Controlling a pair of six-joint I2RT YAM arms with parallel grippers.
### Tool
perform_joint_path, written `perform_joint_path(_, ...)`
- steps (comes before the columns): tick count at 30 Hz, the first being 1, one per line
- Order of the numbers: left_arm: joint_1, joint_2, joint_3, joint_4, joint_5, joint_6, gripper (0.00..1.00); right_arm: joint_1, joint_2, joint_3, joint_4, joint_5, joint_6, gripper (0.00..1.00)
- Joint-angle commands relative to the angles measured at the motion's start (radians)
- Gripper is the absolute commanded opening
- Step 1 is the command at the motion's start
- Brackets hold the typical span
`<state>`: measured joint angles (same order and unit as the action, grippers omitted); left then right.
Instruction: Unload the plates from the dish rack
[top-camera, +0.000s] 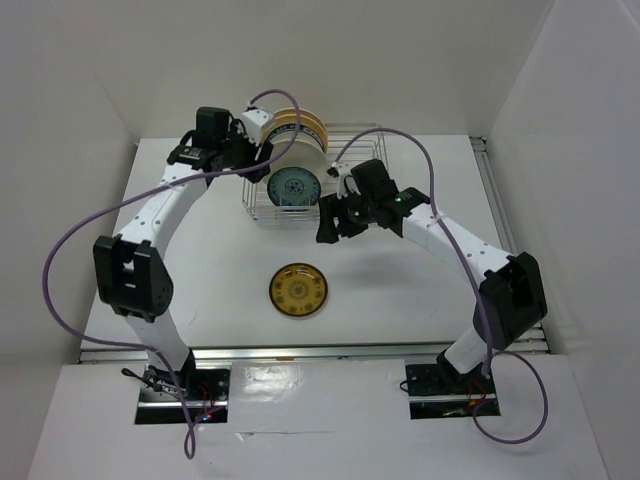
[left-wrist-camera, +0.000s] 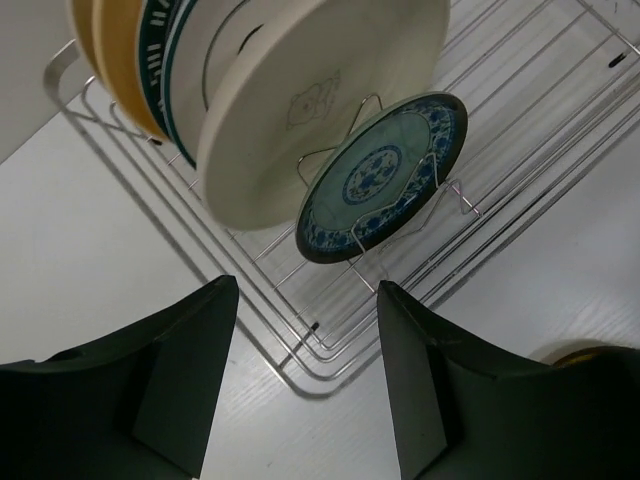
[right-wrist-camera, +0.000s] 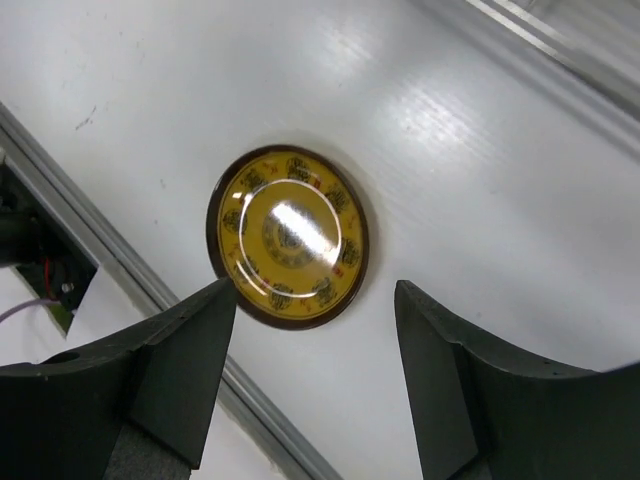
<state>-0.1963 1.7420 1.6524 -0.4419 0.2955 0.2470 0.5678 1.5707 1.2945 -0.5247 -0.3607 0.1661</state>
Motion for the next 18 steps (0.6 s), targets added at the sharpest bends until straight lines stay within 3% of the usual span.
perform_joint_path(1, -0.011, 0.088, 0.056, 0.015, 0.062, 0.074, 0.71, -0.052, -0.017, 0.019, 0.068, 0.013, 0.006, 0.72)
perform_joint_path(10, -0.041, 0.157, -0.068, 0.251, -0.024, 0.146, 0.72, -0.167, -0.035, 0.042, 0.068, -0.060, 0.024, 0.73)
perform_joint_path(18, -0.041, 0.298, 0.017, 0.238, 0.010, 0.123, 0.74, -0.167, -0.024, 0.098, -0.012, -0.050, 0.015, 0.73)
